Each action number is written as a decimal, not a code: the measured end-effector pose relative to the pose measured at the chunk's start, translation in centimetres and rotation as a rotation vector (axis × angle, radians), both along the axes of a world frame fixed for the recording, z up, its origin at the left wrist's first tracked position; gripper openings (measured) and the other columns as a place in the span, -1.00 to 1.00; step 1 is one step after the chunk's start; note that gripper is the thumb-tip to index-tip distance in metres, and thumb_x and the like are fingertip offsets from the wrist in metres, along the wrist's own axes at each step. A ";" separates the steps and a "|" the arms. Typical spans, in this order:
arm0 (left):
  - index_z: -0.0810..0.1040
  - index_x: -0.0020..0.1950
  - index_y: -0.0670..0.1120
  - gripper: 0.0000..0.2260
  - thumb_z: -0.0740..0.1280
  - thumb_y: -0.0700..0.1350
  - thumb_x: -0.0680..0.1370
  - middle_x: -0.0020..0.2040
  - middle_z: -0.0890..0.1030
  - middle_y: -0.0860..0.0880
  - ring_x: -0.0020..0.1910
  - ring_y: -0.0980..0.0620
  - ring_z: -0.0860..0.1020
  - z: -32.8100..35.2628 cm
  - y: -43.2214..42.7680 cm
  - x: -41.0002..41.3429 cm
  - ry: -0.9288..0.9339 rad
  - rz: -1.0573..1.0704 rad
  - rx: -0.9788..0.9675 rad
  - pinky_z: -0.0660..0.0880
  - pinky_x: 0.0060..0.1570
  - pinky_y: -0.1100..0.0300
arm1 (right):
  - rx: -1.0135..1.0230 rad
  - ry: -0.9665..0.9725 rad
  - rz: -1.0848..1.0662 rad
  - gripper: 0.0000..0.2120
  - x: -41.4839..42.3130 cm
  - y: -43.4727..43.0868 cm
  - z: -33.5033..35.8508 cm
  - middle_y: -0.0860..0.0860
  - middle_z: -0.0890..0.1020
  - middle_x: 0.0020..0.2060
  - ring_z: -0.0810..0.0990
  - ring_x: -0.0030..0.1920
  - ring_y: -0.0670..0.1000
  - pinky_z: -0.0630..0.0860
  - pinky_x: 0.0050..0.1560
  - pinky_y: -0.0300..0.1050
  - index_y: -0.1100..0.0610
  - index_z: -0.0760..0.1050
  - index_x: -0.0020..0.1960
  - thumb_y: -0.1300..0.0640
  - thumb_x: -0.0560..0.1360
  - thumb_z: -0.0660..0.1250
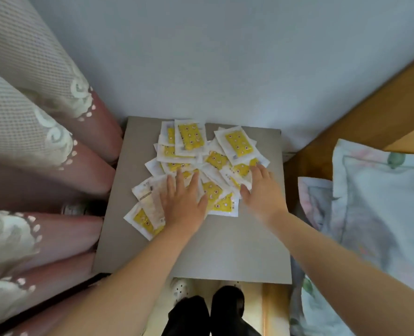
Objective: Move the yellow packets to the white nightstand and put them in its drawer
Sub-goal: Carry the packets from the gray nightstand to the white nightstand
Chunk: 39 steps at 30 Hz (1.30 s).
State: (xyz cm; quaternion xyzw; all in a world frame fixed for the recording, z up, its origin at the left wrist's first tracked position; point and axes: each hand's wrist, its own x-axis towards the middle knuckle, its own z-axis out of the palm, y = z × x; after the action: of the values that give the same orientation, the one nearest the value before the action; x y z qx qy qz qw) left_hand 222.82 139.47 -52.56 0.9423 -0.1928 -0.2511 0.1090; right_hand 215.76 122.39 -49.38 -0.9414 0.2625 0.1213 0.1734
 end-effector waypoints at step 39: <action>0.12 0.55 0.07 -0.37 -0.12 0.32 0.54 0.56 0.12 -0.11 0.54 -0.17 0.03 -7.2 -2.7 3.3 -0.372 -0.273 0.046 -0.07 0.44 -0.24 | 0.035 0.261 0.087 -0.30 17.3 -8.1 -4.4 0.12 0.53 0.06 0.52 0.10 0.19 0.45 -0.09 -0.03 0.21 0.30 0.27 0.12 0.27 0.58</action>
State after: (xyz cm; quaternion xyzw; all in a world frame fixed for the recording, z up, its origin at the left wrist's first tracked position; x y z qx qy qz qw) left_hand 226.17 136.76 -59.81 0.9397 -0.3297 -0.0898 0.0152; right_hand 233.03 114.26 -53.80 -0.9249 0.2398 0.2547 0.1488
